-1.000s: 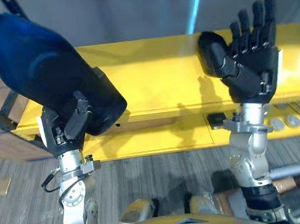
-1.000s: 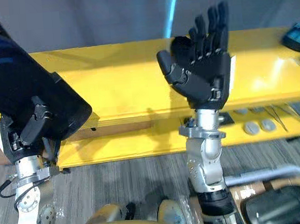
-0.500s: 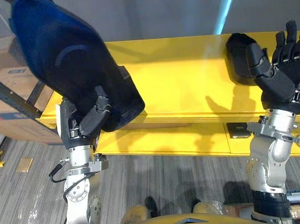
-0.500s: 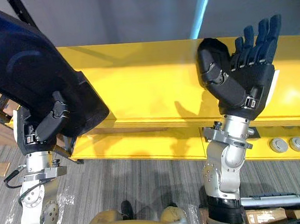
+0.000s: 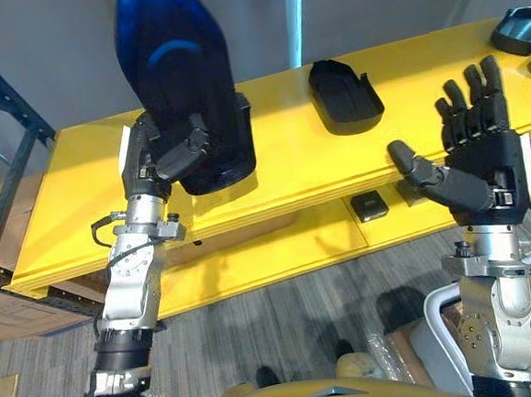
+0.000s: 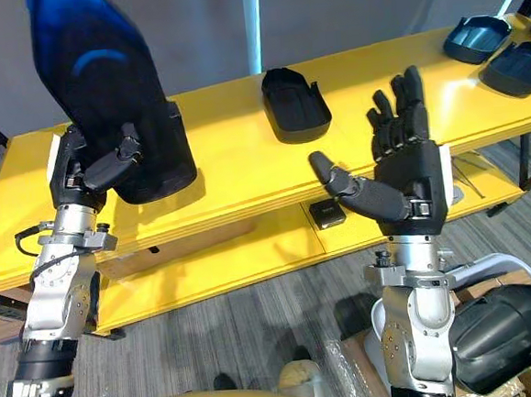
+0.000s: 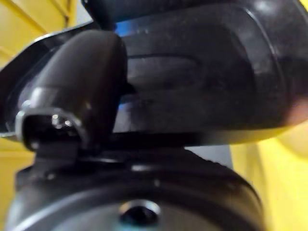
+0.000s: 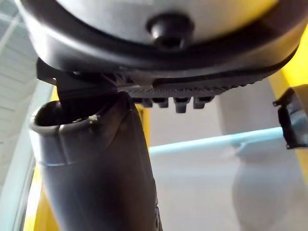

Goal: Walk over and take three plastic housings, then place them on the shelf

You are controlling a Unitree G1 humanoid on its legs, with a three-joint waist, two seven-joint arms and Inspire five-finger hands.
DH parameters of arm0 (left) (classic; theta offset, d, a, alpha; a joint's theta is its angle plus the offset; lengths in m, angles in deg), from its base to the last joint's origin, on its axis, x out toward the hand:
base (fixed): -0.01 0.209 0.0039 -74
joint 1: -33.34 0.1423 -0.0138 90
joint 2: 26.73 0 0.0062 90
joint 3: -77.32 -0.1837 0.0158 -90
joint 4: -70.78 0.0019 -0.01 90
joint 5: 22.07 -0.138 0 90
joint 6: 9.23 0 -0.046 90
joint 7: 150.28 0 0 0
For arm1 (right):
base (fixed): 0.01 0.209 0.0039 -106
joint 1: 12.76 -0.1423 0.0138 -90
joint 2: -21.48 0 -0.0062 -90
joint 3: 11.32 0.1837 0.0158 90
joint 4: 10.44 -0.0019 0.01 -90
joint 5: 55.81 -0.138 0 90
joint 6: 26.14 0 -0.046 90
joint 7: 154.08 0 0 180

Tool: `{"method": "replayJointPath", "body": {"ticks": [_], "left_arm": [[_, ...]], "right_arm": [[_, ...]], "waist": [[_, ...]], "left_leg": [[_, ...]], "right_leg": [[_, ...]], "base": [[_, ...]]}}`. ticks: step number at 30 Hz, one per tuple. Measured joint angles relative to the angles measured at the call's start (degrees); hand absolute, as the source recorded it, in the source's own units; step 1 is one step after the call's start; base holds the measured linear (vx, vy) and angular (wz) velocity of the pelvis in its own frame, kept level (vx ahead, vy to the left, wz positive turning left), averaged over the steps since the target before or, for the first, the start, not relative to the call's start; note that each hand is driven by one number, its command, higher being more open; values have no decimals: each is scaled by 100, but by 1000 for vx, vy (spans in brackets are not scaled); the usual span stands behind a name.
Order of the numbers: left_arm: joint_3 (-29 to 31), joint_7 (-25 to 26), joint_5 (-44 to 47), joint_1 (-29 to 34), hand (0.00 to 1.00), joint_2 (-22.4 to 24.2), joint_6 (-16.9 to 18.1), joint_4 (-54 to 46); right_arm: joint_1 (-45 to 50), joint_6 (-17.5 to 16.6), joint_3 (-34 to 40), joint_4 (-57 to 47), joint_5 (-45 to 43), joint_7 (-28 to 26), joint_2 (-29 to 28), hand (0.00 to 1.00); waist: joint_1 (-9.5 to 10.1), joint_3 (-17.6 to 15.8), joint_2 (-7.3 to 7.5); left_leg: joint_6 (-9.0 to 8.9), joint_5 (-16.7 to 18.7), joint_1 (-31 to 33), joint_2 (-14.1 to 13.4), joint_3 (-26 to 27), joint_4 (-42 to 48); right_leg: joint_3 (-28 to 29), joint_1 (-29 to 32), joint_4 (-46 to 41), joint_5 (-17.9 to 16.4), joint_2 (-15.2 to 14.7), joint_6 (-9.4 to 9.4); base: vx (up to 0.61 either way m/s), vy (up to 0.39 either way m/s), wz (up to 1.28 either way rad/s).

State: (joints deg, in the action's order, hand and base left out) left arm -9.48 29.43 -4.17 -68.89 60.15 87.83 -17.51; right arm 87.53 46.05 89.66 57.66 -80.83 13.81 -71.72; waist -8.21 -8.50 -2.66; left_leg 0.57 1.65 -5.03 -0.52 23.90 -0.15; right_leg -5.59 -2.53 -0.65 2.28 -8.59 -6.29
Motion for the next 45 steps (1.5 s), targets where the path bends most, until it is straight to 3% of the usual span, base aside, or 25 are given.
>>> {"method": "replayJointPath", "body": {"ticks": [9,14,23,24,29,39,45], "left_arm": [[-589,-7,654,-975,0,-156,-342,1812],[-816,-32,726,-1634,0,-160,-370,2111],[-916,15,1591,-2020,0,-178,-991,2391],[-921,19,1631,-2089,100,-177,-1007,2532],[-915,292,1768,-2219,100,-182,-1093,2768],[-903,774,1729,-2717,100,-220,-870,2950],[-888,1135,951,-2896,100,-229,-875,2972]], "right_arm": [[-723,230,-1480,513,49,-616,594,100],[-1523,278,-1713,773,55,-608,763,100],[-1633,514,-1998,806,59,-334,774,100],[-1634,523,-2055,806,59,-326,774,100],[-1684,626,-2169,804,213,-292,771,100],[-1953,649,-2326,799,207,-98,752,100],[-2020,731,-2497,799,204,-70,706,100]], "waist": [[11,-4,19],[-6,-53,11],[-8,-290,-79],[-14,-338,-77],[-65,-510,-27],[-124,-845,2],[-140,-963,-2]], "left_leg": [[17,-147,115,3,-51,-118],[104,-245,403,60,-172,-107],[120,-260,379,88,-266,-96],[115,-263,379,88,-266,-96],[106,-266,382,88,-263,-81],[79,-233,588,59,-261,109],[79,-212,651,3,-245,208]], "right_leg": [[3,160,-26,18,40,15],[-59,393,-32,75,-14,5],[-62,404,-143,40,-48,48],[-51,423,-167,37,-49,53],[-28,460,-223,34,-56,57],[31,625,-267,61,-60,23],[108,711,-338,61,-22,27]], "base": [[-2,0,3],[-19,18,11],[-8,4,1],[-35,9,-3],[-14,4,-1],[-2,-1,-1],[-8,-7,-7]]}}
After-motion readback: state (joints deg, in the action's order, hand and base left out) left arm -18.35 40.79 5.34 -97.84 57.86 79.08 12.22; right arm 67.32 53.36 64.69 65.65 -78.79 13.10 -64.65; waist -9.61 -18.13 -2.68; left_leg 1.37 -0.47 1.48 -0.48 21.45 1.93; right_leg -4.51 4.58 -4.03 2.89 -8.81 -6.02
